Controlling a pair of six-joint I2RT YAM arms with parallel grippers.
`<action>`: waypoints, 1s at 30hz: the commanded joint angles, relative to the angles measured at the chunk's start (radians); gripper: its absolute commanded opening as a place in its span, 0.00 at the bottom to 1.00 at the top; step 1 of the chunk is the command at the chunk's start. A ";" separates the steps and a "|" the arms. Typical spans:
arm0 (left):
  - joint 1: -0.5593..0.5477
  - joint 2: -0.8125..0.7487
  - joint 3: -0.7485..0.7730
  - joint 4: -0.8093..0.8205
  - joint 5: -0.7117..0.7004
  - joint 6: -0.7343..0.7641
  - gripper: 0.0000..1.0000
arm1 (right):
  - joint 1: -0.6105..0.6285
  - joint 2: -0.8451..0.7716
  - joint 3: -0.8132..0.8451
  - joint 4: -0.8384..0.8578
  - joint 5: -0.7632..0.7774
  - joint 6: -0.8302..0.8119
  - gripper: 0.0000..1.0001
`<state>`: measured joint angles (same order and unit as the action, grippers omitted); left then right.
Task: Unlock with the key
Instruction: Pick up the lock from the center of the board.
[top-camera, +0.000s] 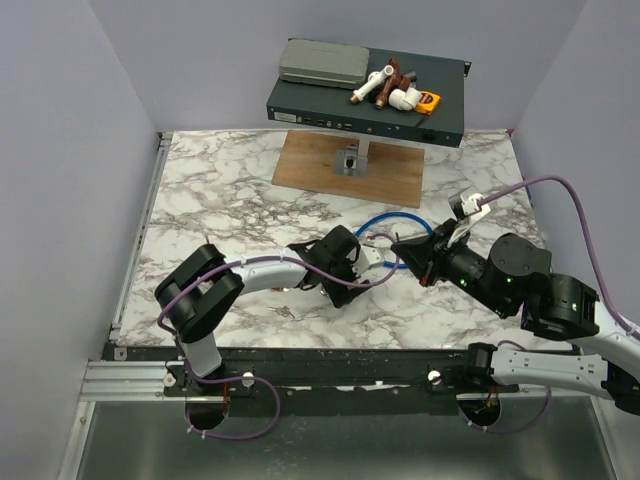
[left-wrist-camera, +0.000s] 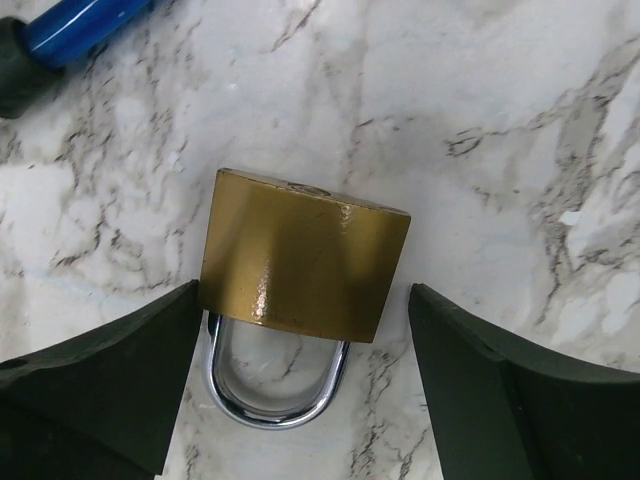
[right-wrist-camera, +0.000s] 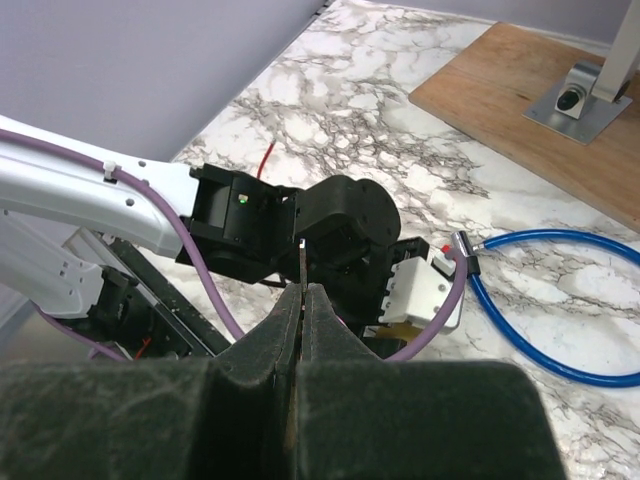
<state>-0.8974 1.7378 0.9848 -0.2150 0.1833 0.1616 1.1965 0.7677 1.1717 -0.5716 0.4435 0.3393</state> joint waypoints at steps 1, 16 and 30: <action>-0.051 0.016 -0.042 -0.023 0.163 0.006 0.78 | -0.001 -0.001 0.026 -0.011 -0.004 -0.003 0.01; -0.067 -0.066 -0.001 -0.138 0.133 0.053 0.98 | 0.000 0.028 0.025 -0.008 0.016 -0.028 0.01; -0.084 0.059 0.019 -0.016 0.019 0.067 0.98 | 0.000 0.027 0.016 0.012 0.012 -0.041 0.01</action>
<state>-0.9730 1.7184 0.9718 -0.2466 0.2359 0.2150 1.1965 0.7994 1.1755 -0.5732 0.4438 0.3172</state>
